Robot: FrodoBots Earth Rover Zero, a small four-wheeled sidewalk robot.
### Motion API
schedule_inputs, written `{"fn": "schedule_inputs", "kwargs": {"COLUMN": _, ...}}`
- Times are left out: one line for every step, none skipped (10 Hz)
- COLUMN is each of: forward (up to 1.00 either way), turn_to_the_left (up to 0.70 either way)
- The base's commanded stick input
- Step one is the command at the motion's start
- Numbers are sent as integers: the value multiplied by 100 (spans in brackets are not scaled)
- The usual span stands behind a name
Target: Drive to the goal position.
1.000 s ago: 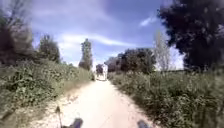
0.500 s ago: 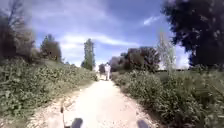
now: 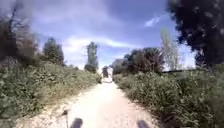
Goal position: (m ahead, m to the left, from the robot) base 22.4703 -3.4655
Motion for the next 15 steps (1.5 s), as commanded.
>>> {"fn": "schedule_inputs", "kwargs": {"forward": 70, "turn_to_the_left": 0}}
{"fn": "schedule_inputs", "kwargs": {"forward": 70, "turn_to_the_left": 0}}
{"fn": "schedule_inputs", "kwargs": {"forward": 70, "turn_to_the_left": 0}}
{"fn": "schedule_inputs", "kwargs": {"forward": 70, "turn_to_the_left": 0}}
{"fn": "schedule_inputs", "kwargs": {"forward": 70, "turn_to_the_left": 0}}
{"fn": "schedule_inputs", "kwargs": {"forward": 70, "turn_to_the_left": 0}}
{"fn": "schedule_inputs", "kwargs": {"forward": 70, "turn_to_the_left": 0}}
{"fn": "schedule_inputs", "kwargs": {"forward": 70, "turn_to_the_left": 0}}
{"fn": "schedule_inputs", "kwargs": {"forward": 70, "turn_to_the_left": 0}}
{"fn": "schedule_inputs", "kwargs": {"forward": 70, "turn_to_the_left": 0}}
{"fn": "schedule_inputs", "kwargs": {"forward": 70, "turn_to_the_left": 0}}
{"fn": "schedule_inputs", "kwargs": {"forward": 70, "turn_to_the_left": 0}}
{"fn": "schedule_inputs", "kwargs": {"forward": 70, "turn_to_the_left": 0}}
{"fn": "schedule_inputs", "kwargs": {"forward": 70, "turn_to_the_left": 0}}
{"fn": "schedule_inputs", "kwargs": {"forward": 70, "turn_to_the_left": 0}}
